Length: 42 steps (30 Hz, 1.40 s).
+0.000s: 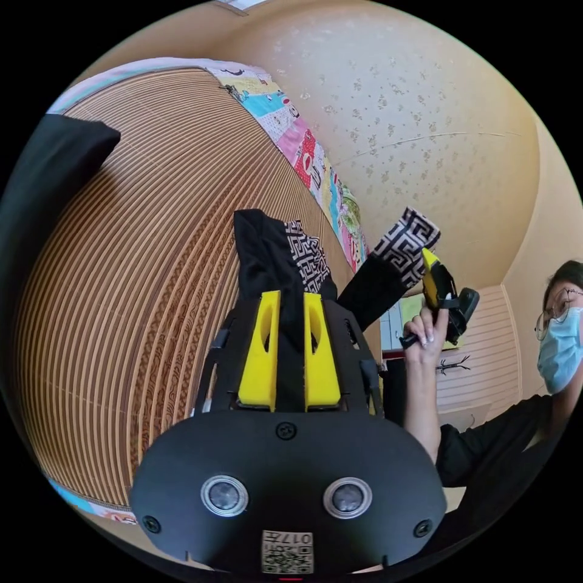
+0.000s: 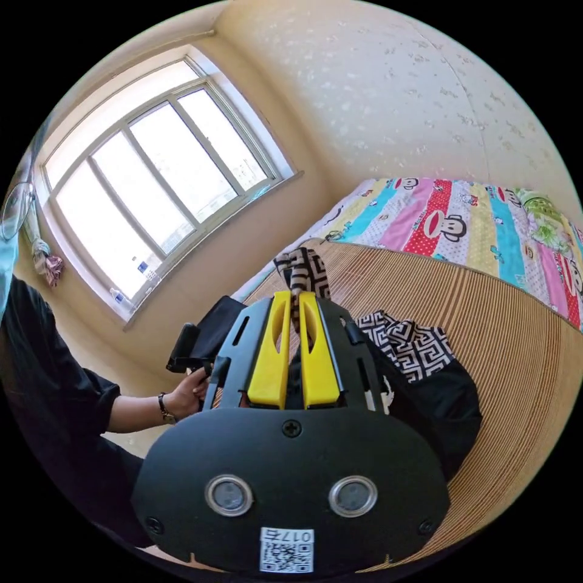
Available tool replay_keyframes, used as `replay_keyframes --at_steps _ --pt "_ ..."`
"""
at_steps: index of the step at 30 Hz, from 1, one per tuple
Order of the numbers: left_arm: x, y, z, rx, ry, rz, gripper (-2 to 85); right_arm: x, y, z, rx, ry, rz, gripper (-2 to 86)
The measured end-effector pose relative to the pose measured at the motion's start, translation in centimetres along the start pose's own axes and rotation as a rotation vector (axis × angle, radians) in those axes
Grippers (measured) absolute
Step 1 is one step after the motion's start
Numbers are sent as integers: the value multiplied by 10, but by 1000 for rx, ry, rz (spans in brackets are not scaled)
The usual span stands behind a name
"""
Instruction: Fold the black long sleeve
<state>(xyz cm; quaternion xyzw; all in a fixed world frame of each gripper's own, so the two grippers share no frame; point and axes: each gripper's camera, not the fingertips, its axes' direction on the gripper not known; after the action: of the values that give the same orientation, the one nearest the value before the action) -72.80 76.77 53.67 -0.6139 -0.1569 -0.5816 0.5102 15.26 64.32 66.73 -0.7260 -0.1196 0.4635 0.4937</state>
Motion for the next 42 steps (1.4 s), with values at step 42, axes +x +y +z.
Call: replay_keyframes --at_steps 42 --pt "-16 83 23 -307 -317 55 115 180 261 -117 -359 51 731 61"
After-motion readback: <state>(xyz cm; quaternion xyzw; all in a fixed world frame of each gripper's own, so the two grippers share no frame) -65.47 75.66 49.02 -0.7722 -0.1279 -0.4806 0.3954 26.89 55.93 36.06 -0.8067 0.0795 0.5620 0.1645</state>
